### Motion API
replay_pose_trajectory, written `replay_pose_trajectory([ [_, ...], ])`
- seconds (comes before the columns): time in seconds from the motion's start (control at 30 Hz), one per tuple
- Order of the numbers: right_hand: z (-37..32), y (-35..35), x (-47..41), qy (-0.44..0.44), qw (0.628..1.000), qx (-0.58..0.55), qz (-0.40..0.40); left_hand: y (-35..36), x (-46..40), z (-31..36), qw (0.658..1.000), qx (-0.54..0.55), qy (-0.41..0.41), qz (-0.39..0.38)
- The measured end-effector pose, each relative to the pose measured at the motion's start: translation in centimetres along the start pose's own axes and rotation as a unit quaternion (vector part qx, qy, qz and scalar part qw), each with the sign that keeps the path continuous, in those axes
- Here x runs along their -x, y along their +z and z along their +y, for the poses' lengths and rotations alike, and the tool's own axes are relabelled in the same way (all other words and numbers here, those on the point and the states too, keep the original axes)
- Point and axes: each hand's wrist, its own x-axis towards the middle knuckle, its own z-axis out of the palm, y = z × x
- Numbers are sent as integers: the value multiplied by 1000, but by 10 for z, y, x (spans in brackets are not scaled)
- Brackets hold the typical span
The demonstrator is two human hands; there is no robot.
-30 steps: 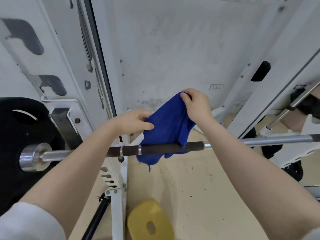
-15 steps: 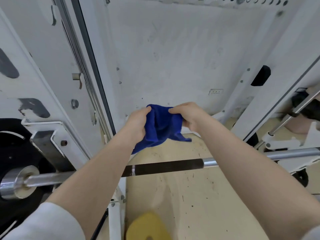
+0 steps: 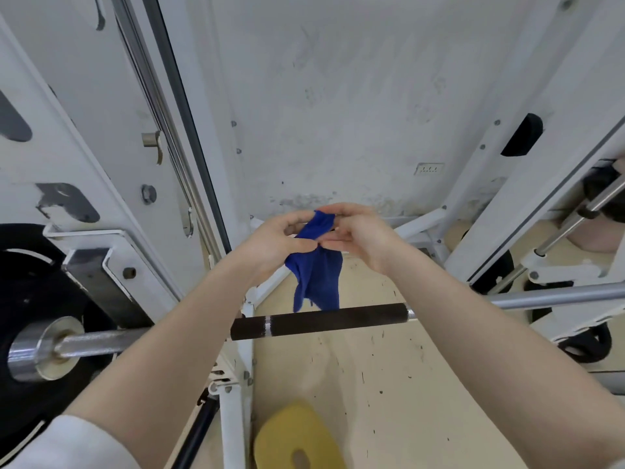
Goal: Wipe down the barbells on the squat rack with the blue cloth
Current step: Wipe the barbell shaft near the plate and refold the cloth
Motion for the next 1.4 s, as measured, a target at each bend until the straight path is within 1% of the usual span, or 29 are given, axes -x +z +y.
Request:
replay_pose_trajectory([
  [0.03, 1, -4, 0, -45, 990, 130, 21, -2, 2, 2, 1000, -2, 1, -3],
  [0.07, 4, -10, -1, -93, 960, 263, 35, -3, 4, 4, 1000, -1, 1, -3],
  [0.13, 12, -22, -4, -154, 872, 463, 45, -4, 9, 9, 1000, -8, 0, -8],
  [0.17, 15, -26, -3, -173, 831, 524, 64, -3, 13, 12, 1000, -12, 3, -11],
  [0.2, 17, -30, -1, -198, 805, 552, 89, -1, 18, 15, 1000, -16, 10, -12],
  [0.23, 16, -34, 3, -226, 799, 546, 113, 0, 23, 17, 1000, -17, 20, -13],
  [0.27, 14, -36, 10, -249, 814, 509, 127, 1, 29, 20, 999, -17, 28, -16],
  [0.33, 2, -41, 32, -252, 895, 354, 98, 0, 41, 21, 999, -6, 41, -30],
  [0.37, -3, -43, 45, -237, 939, 248, 39, -1, 47, 21, 998, 1, 47, -43],
  [0.4, -7, -45, 58, -212, 961, 173, -37, -2, 55, 21, 997, 5, 51, -64],
  [0.47, -8, -48, 79, -130, 968, 122, -176, -1, 69, 19, 989, -39, 58, -130],
  [0.53, 1, -49, 93, -9, 953, 158, -260, 6, 83, 11, 963, -148, 22, -223],
  [0.57, 7, -48, 96, 30, 945, 194, -260, 10, 90, 6, 934, -214, -19, -286],
  [0.6, 12, -44, 98, 35, 946, 233, -224, 12, 95, 0, 900, -270, -63, -338],
  [0.63, 19, -39, 95, 5, 948, 276, -155, 13, 101, -5, 881, -291, -89, -363],
  [0.67, 27, -33, 91, -47, 944, 316, -77, 11, 104, -10, 889, -278, -92, -352],
  [0.7, 36, -26, 87, -97, 918, 384, -15, 7, 106, -14, 918, -244, -81, -303],
  [0.73, 45, -16, 82, -116, 877, 467, 1, -1, 107, -18, 943, -242, -55, -221],
  [0.77, 57, -5, 77, -109, 837, 536, -26, -11, 108, -20, 941, -315, -15, -123],
  [0.8, 70, 7, 72, -94, 797, 594, -54, -22, 110, -24, 905, -424, 17, -35],
  [0.83, 83, 19, 69, -85, 756, 647, -46, -35, 112, -31, 859, -511, 22, 16],
  [0.9, 103, 38, 64, -117, 685, 714, 86, -57, 121, -49, 789, -614, -21, 29],
  [0.93, 109, 48, 61, -141, 663, 717, 161, -66, 125, -60, 764, -643, -40, 23],
  [1.0, 117, 76, 55, -185, 657, 692, 237, -76, 132, -79, 746, -665, -17, 34],
  [1.07, 124, 108, 49, -248, 671, 657, 239, -80, 134, -88, 763, -641, 41, 70],
  [1.13, 128, 131, 44, -289, 670, 650, 212, -81, 132, -89, 781, -616, 63, 84],
  [1.23, 121, 117, 45, -272, 672, 659, 201, -82, 131, -90, 799, -592, 57, 92],
  [1.33, 120, 85, 45, -237, 661, 654, 281, -84, 131, -92, 801, -584, 54, 118],
  [1.4, 125, 95, 41, -241, 665, 631, 317, -84, 131, -94, 796, -589, 62, 126],
])
